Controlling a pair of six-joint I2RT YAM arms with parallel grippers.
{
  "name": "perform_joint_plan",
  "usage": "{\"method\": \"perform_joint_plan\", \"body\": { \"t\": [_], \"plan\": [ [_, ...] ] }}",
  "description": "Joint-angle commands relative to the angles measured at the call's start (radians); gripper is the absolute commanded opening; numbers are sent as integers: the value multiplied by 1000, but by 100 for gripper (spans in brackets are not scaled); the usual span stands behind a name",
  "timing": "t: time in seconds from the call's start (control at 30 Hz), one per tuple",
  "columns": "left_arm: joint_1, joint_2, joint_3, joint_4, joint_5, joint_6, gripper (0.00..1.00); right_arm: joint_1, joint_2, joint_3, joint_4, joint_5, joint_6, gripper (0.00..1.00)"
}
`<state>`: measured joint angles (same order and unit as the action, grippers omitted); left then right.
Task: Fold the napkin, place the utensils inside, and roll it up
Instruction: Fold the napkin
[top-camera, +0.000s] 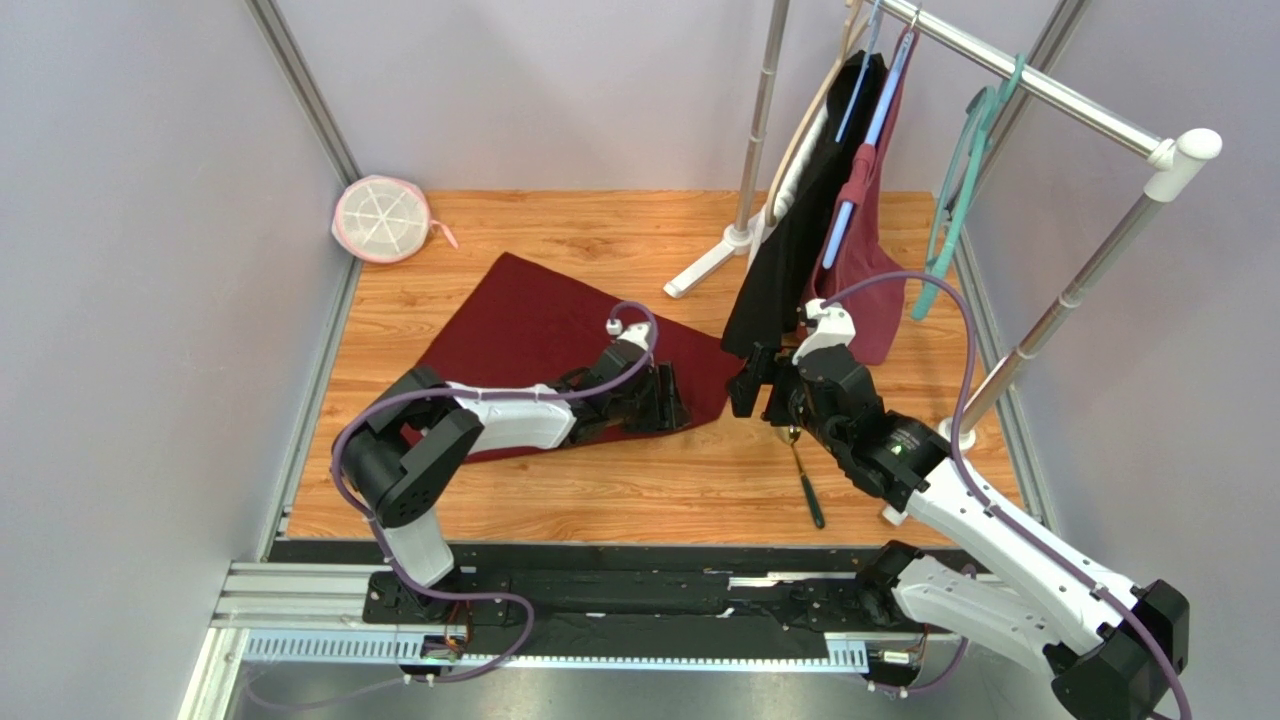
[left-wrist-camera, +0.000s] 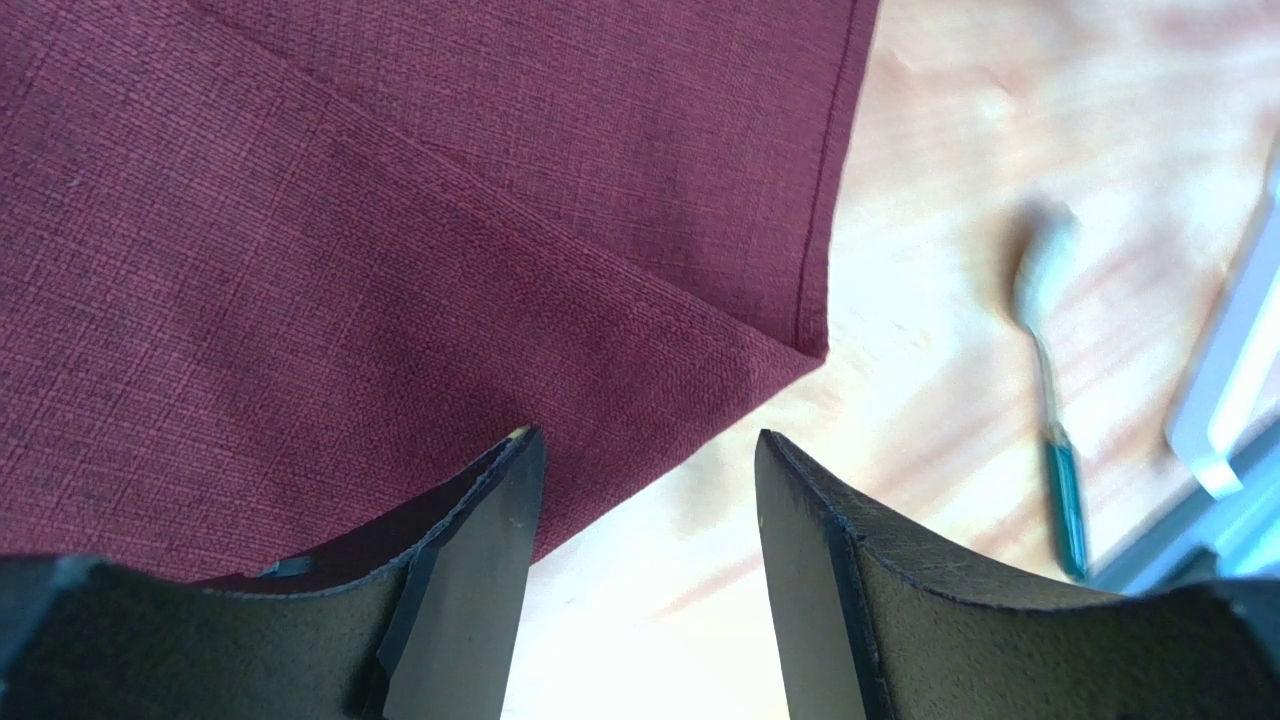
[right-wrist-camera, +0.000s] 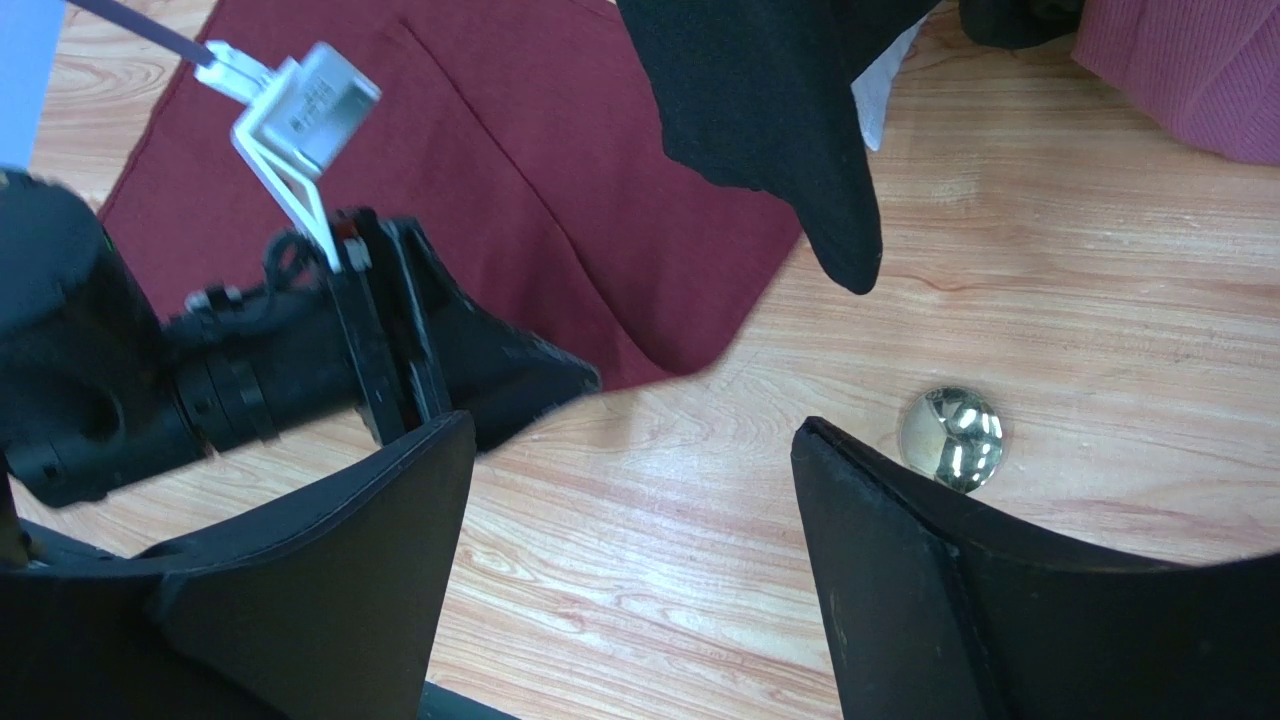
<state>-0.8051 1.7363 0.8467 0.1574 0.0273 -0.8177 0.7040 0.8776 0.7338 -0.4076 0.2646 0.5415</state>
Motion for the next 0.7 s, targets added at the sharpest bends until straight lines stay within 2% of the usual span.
{"method": "perform_joint_plan", "body": {
  "t": [0.0,0.13,0.27,0.37,0.43,0.57,0.6,0.67],
  "plan": [
    [-89,39,-32,-68,10,-55,64,5,-9,3,13,28,-6,82],
    [-89,-90,-14,-148,-53,-5,65,5,-11,3,9,28,-5,82],
    [-65,-228,43,-316,-145,130,68,5,-8,9,7,27,-6,82],
    [42,-281,80,-387,-193,217,67,3,4,13,13,27,-12,82],
    [131,-252,149,-426,-231,274,63,5,11,12,27,24,-15,82],
    [205,-71,374,-615,-339,467,54,5,43,25,43,10,-15,82],
    [222,1,456,-637,-337,486,54,3,47,27,44,2,-17,82],
    [279,54,515,-656,-287,518,52,3,54,32,44,1,-18,82]
  ]
}}
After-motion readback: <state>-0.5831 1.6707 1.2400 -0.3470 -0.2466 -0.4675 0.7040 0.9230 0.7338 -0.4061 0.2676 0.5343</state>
